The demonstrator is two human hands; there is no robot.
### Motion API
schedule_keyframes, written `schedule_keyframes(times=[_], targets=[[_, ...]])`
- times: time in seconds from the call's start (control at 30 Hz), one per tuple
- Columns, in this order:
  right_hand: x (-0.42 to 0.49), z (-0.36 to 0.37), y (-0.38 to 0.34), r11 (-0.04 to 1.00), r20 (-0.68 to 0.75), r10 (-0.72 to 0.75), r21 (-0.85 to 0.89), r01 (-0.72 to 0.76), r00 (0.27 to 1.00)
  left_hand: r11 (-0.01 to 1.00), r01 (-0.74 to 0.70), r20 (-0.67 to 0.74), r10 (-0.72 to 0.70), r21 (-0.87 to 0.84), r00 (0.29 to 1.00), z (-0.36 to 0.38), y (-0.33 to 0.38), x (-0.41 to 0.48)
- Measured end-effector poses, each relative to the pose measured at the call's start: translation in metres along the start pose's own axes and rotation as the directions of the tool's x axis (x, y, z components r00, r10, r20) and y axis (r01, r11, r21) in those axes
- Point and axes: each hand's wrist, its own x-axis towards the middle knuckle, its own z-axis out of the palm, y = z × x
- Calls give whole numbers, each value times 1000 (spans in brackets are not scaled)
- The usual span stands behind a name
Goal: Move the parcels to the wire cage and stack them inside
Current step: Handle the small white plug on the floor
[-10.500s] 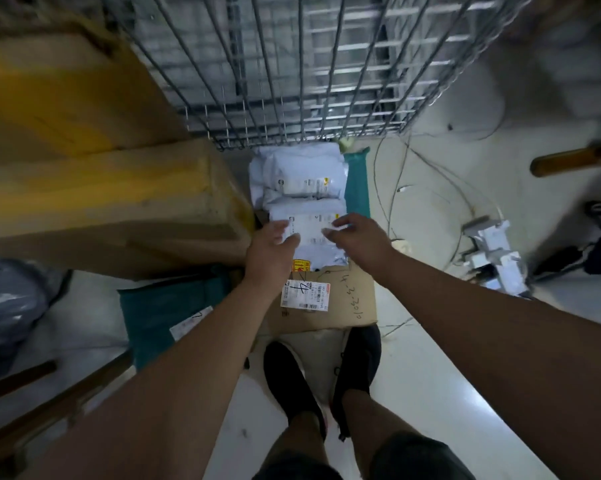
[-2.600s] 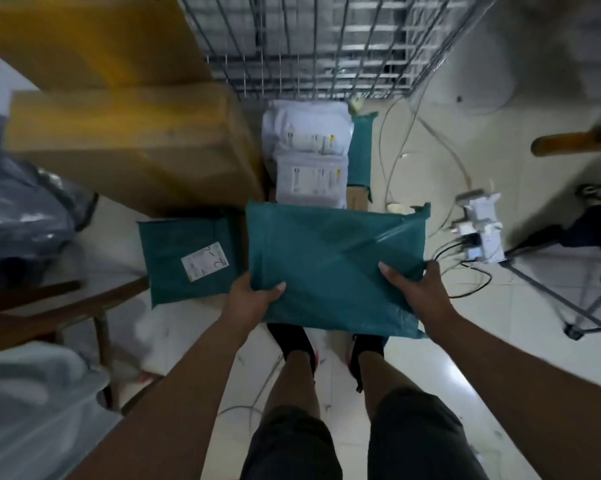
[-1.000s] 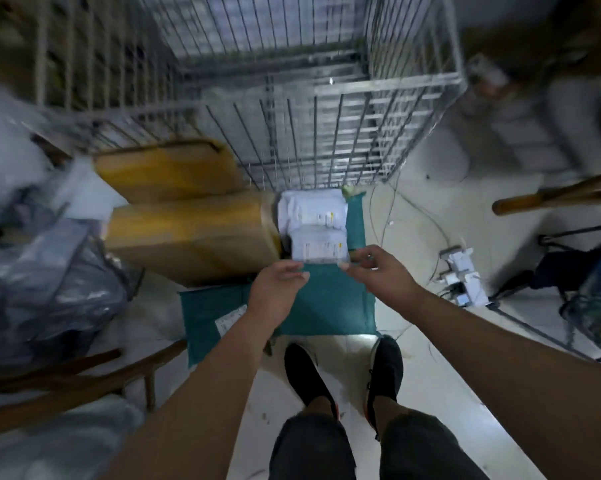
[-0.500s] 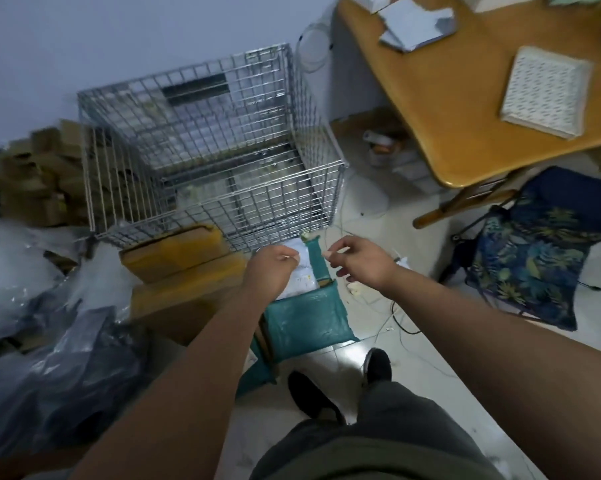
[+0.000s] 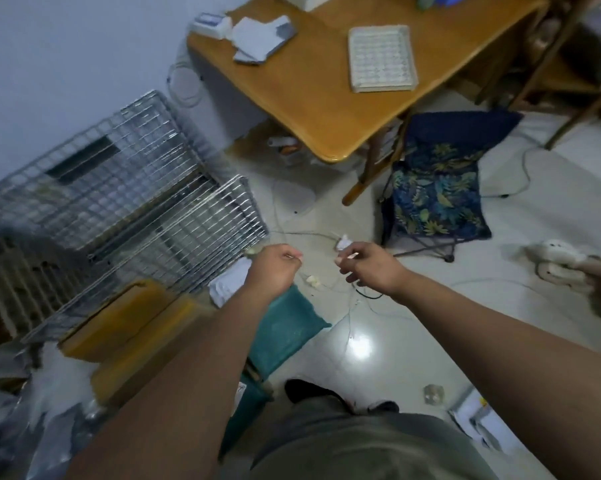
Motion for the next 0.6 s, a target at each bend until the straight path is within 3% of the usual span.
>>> schedule_keyframes(times=[0.33, 0.6], targets=[[-100, -126, 151, 965, -230, 187, 225, -135, 955, 964, -193, 293, 133, 184, 947, 193, 108, -20], [-182, -183, 275, 834, -415, 428, 523, -174, 803, 868, -428, 571, 225, 250, 790, 332, 175, -64]])
